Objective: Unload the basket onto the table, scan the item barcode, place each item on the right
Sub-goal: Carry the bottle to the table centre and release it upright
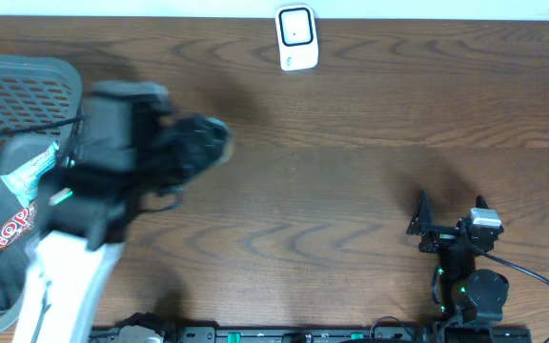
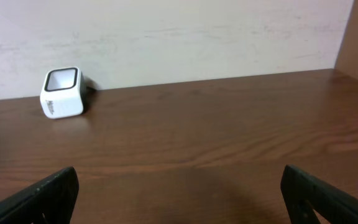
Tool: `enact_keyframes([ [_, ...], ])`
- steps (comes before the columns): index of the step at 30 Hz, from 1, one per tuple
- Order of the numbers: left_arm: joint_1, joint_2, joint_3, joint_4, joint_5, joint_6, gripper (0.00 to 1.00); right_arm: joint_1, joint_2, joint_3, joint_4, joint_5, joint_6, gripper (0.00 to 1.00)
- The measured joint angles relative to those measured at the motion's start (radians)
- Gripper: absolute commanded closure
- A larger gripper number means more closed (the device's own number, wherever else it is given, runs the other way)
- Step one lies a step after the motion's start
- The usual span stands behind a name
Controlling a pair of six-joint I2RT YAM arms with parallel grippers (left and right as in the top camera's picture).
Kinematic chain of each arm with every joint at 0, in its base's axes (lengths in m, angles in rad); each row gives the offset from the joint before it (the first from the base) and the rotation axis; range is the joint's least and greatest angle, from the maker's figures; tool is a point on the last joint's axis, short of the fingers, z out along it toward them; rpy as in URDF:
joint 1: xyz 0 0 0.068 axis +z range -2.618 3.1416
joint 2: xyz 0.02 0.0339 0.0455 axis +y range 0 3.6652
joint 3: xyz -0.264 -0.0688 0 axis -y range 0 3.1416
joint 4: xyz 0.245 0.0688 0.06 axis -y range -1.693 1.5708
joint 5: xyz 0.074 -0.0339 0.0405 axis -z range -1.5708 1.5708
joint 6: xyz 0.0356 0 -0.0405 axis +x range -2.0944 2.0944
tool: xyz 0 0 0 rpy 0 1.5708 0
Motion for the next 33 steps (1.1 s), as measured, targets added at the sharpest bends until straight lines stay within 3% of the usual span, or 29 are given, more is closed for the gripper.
enact_keyframes([
  [4,-0.166,0.158,-0.041,0.003,-0.145,-0.159,0.36,0.0,0.0,0.0,0.0,0.0,0.0,0.01],
  [8,-0.267,0.332,-0.056,0.006,-0.235,-0.394,0.36,0.0,0.0,0.0,0.0,0.0,0.0,0.01],
  [13,-0.349,0.525,-0.058,0.066,-0.278,-0.68,0.36,0.0,0.0,0.0,0.0,0.0,0.0,0.01],
  [20,-0.409,0.749,-0.058,0.227,-0.271,-0.962,0.32,0.0,0.0,0.0,0.0,0.0,0.0,0.01],
  [24,-0.409,0.805,-0.058,0.321,-0.231,-1.033,0.14,0.0,0.0,0.0,0.0,0.0,0.0,0.01],
  [25,-0.409,0.806,-0.058,0.331,-0.224,-1.041,0.02,0.0,0.0,0.0,0.0,0.0,0.0,0.01],
  [33,-0.409,0.741,-0.058,0.261,-0.205,-0.945,0.0,0.0,0.0,0.0,0.0,0.0,0.0,0.01],
])
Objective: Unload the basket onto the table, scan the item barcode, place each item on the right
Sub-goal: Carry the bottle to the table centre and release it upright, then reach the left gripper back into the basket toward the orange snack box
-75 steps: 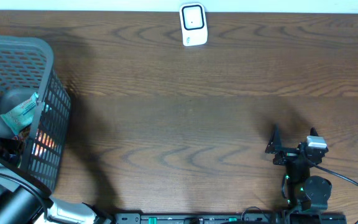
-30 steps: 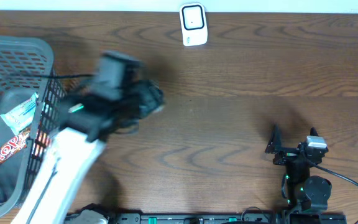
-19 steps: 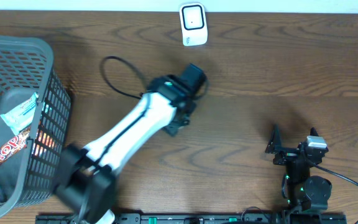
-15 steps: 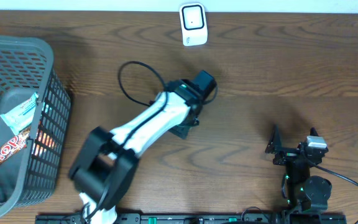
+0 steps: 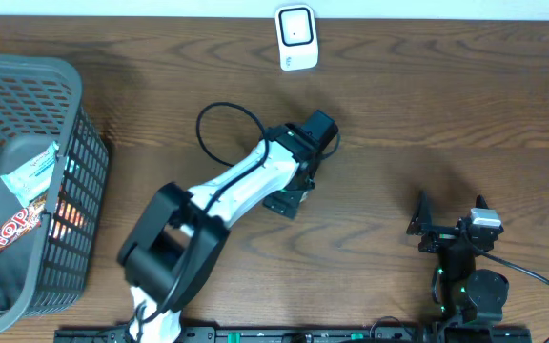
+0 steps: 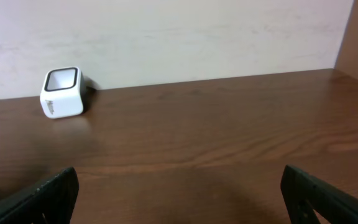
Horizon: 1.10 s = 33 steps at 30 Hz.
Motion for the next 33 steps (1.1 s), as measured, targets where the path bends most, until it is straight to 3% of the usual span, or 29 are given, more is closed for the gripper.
enact_keyframes([
  [6,0.002,-0.259,0.001,-0.031,-0.041,0.229,0.0,0.0,0.0,0.0,0.0,0.0,0.0,0.01],
  [12,0.092,-0.536,0.066,-0.081,-0.057,0.691,0.0,0.0,0.0,0.0,0.0,0.0,0.0,0.01],
  [14,0.196,-0.616,0.108,-0.163,-0.06,0.822,0.0,0.0,0.0,0.0,0.0,0.0,0.0,0.01],
  [17,0.458,-0.718,0.185,-0.298,-0.081,0.962,0.0,0.0,0.0,0.0,0.0,0.0,0.0,0.01],
  [22,0.941,-0.804,0.249,-0.411,-0.081,1.078,0.01,0.0,0.0,0.0,0.0,0.0,0.0,0.01],
  [27,1.325,-0.764,0.257,-0.499,-0.005,1.185,0.01,0.0,0.0,0.0,0.0,0.0,0.0,0.01],
  [33,1.467,-0.564,0.257,-0.528,0.088,1.403,0.01,0.0,0.0,0.0,0.0,0.0,0.0,0.01],
])
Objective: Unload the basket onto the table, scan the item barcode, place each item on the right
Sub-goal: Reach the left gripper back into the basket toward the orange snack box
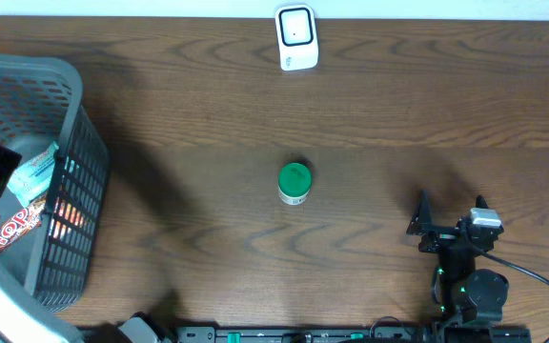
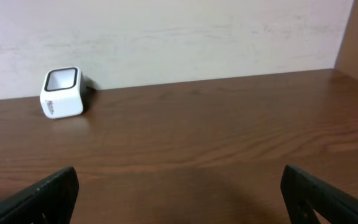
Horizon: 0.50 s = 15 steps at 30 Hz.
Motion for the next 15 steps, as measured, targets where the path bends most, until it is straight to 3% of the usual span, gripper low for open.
enact_keyframes([
  [8,-0.013,0.314,-0.008,-0.039,-0.063,0.106,0.02,0.0,0.0,0.0,0.0,0.0,0.0,0.01],
  [15,-0.013,0.451,-0.046,0.031,-0.077,0.224,0.01,0.0,0.0,0.0,0.0,0.0,0.0,0.01],
])
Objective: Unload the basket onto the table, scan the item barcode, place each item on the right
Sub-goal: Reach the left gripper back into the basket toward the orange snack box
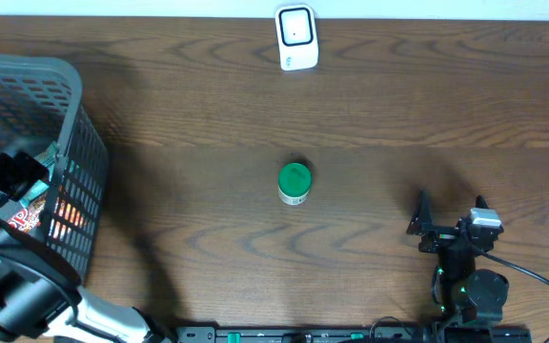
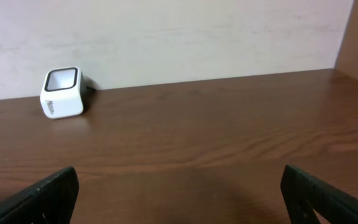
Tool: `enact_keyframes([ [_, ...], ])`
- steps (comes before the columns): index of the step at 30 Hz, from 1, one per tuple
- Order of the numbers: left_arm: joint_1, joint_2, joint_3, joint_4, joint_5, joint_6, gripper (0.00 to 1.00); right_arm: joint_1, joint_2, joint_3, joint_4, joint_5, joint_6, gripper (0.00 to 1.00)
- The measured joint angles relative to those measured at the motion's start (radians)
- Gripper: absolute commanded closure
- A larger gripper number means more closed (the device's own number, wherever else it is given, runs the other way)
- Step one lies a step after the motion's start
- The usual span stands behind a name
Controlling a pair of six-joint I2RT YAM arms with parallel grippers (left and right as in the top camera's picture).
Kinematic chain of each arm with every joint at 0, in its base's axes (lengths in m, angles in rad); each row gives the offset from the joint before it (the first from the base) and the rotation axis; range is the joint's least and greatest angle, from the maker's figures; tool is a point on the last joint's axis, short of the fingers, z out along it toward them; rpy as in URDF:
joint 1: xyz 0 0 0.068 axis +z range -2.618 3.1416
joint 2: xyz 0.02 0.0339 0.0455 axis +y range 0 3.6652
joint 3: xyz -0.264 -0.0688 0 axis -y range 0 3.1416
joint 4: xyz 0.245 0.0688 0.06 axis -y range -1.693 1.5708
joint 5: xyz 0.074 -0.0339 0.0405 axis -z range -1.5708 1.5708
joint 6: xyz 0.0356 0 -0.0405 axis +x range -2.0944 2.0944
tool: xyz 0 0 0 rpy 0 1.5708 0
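Note:
A small jar with a green lid (image 1: 294,181) stands upright in the middle of the table, held by nothing. The white barcode scanner (image 1: 294,38) sits at the far edge; the right wrist view shows the scanner (image 2: 62,92) at far left. My left arm reaches over the grey basket (image 1: 65,76), and its black left gripper (image 1: 8,174) hangs above the snack packets (image 1: 29,171); its jaws are blurred. My right gripper (image 1: 451,206) rests at the near right, wide open and empty, its fingers (image 2: 42,198) at the frame's lower corners.
The basket takes up the table's left end and holds a red-lettered wrapper (image 1: 17,217) and a pale blue packet. A wall runs behind the scanner. Bare wood lies between the jar, the scanner and the right gripper.
My left arm has shifted slightly over the basket, its black end now further in above the packets. The green-lidded jar, the scanner and the right gripper have not moved.
At first my left arm was over the basket's right side and the table's middle was bare. Then it reached to the middle of the table. After that the green-lidded jar stood there alone, with the arm back over the basket, where it is now.

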Motion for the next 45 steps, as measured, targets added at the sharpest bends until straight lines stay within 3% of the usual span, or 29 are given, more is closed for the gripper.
enact_keyframes([
  [5,0.0,0.033,-0.099,0.079,-0.01,0.085,0.01,0.0,0.0,0.0,0.0,0.0,0.0,0.01],
  [14,0.0,0.039,-0.248,0.201,-0.01,0.122,0.01,0.0,0.0,0.0,0.0,0.0,0.0,0.01],
  [33,-0.117,0.039,-0.261,0.282,-0.029,0.139,0.01,0.0,0.0,0.0,0.0,0.0,0.0,0.01],
  [45,-0.106,0.039,-0.346,0.329,-0.045,0.132,0.01,0.0,0.0,0.0,0.0,0.0,0.0,0.01],
])
